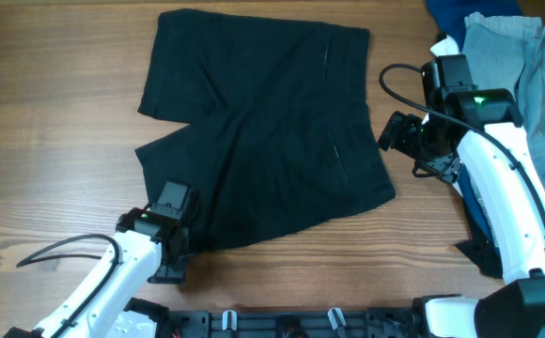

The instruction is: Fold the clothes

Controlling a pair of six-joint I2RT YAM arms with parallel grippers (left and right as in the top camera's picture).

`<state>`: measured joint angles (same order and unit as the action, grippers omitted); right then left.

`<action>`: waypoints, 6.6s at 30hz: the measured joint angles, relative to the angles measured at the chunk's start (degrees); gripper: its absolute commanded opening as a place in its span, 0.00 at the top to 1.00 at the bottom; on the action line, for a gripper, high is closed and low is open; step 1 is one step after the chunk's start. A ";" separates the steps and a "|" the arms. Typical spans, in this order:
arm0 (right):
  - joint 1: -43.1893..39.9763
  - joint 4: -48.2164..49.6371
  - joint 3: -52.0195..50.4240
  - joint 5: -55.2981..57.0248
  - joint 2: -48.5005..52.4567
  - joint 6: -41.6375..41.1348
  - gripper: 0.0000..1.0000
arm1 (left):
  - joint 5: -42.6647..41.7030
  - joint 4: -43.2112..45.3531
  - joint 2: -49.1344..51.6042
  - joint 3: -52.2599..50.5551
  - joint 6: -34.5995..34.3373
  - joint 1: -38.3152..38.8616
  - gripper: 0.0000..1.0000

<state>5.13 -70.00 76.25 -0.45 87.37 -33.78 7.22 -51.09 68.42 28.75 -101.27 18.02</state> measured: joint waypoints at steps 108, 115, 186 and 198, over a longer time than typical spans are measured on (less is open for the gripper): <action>4.57 46.03 -8.61 -10.47 19.45 17.09 0.07 | 4.22 27.06 33.90 44.48 73.16 -6.56 0.00; 10.60 48.19 -8.20 -9.33 24.22 15.56 0.08 | 3.74 19.87 33.88 44.48 73.18 -15.47 0.00; 0.87 8.98 9.51 -11.15 28.81 16.79 0.08 | -3.72 -5.70 36.68 35.39 64.89 -20.81 0.60; -0.24 17.90 6.38 -16.31 31.30 21.51 0.08 | -2.32 -5.79 24.74 44.00 77.59 -24.17 0.00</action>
<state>4.89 -52.10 82.63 -16.75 118.67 -12.27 4.91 -56.88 93.17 72.75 -23.68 -6.15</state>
